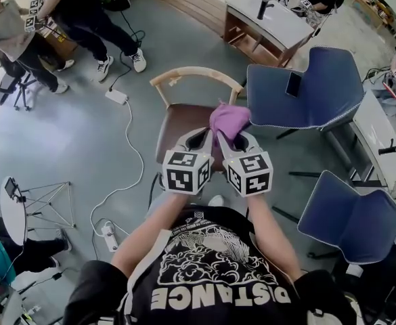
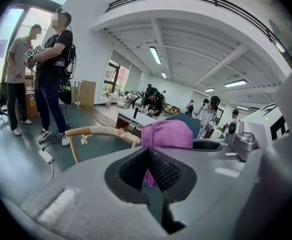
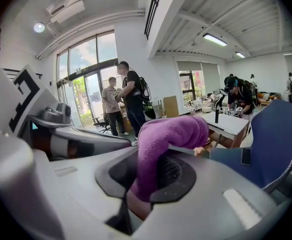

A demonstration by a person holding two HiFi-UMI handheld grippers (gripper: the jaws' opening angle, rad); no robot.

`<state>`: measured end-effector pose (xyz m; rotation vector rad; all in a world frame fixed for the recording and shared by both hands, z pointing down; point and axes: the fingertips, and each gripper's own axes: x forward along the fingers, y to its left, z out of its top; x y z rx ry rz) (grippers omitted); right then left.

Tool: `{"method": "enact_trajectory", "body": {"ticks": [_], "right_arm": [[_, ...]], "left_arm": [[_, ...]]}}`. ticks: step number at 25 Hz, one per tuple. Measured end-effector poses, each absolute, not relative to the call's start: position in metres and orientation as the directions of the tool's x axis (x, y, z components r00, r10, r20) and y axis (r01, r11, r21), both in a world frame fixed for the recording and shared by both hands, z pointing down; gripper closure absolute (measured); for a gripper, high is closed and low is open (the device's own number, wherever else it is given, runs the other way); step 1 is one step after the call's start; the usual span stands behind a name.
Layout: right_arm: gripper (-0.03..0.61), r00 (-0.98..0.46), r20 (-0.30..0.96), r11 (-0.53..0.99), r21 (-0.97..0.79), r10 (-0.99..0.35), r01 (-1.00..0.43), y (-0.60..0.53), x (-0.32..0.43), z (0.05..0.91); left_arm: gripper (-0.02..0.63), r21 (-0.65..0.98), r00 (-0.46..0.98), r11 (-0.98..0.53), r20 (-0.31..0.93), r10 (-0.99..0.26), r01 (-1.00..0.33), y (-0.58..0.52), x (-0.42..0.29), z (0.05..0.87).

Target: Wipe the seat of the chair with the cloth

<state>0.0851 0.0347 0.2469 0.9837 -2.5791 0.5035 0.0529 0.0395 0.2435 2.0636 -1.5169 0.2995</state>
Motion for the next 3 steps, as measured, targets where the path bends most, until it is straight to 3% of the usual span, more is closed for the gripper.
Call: {"method": "enact_trajectory", "body": {"ticks": [3], "right_arm": [[0.517, -0.704, 0.425, 0.695, -0.208, -0.569, -0.688, 0.0360, 0.0891, 0.2472]], "left_arm": [[0.623, 0.301, 0.339, -0.209, 0.490, -0.803, -0.931, 0.0417, 0.0561, 0.2444]]}}
